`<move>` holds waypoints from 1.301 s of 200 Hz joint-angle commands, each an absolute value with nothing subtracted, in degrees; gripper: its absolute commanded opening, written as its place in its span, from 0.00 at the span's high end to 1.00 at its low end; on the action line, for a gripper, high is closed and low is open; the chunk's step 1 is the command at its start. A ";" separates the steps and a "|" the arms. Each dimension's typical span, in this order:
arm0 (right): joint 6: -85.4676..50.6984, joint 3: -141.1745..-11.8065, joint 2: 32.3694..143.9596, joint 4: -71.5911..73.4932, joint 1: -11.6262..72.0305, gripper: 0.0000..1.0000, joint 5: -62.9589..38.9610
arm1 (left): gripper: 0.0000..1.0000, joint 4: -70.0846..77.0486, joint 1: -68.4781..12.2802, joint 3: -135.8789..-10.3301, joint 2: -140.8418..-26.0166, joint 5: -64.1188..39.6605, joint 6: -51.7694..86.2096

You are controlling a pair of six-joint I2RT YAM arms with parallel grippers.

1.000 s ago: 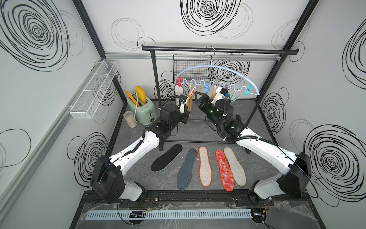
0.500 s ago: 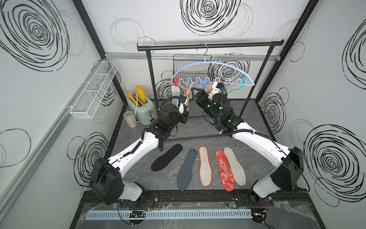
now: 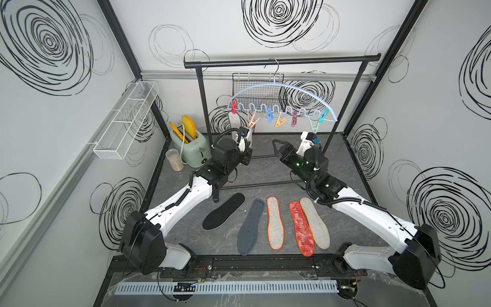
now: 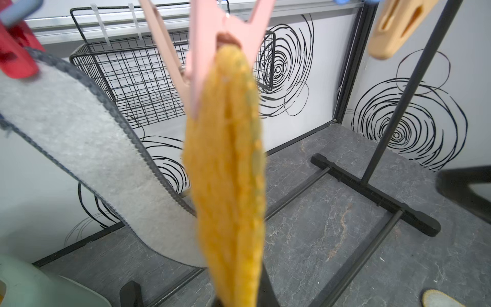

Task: Take the shoe insoles off the hanger
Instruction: Remove the insole from the hanger, then open the clamp at the hanger.

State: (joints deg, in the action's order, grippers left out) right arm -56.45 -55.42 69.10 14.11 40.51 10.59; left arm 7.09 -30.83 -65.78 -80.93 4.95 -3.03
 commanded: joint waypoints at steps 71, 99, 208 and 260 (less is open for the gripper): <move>-8.10 -42.31 56.48 28.60 36.49 0.19 -6.44 | 1.00 8.29 -29.93 -65.85 -80.44 2.87 -3.72; -1.18 -37.31 55.08 33.30 30.10 0.18 -15.34 | 1.00 9.01 -28.27 -65.74 -80.55 1.73 -2.09; -0.14 -41.53 44.65 32.29 8.88 0.17 -17.50 | 1.00 9.26 -27.42 -65.68 -79.39 -0.93 -0.54; -14.98 -40.08 45.47 37.57 13.26 0.28 -28.92 | 1.00 10.44 -27.78 -64.42 -78.58 -0.95 -0.53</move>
State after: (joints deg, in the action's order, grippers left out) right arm -3.75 -39.70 44.99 34.22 9.50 -24.05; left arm 6.61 -27.83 -65.12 -80.64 -0.99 -0.89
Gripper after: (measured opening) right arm 0.793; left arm 0.086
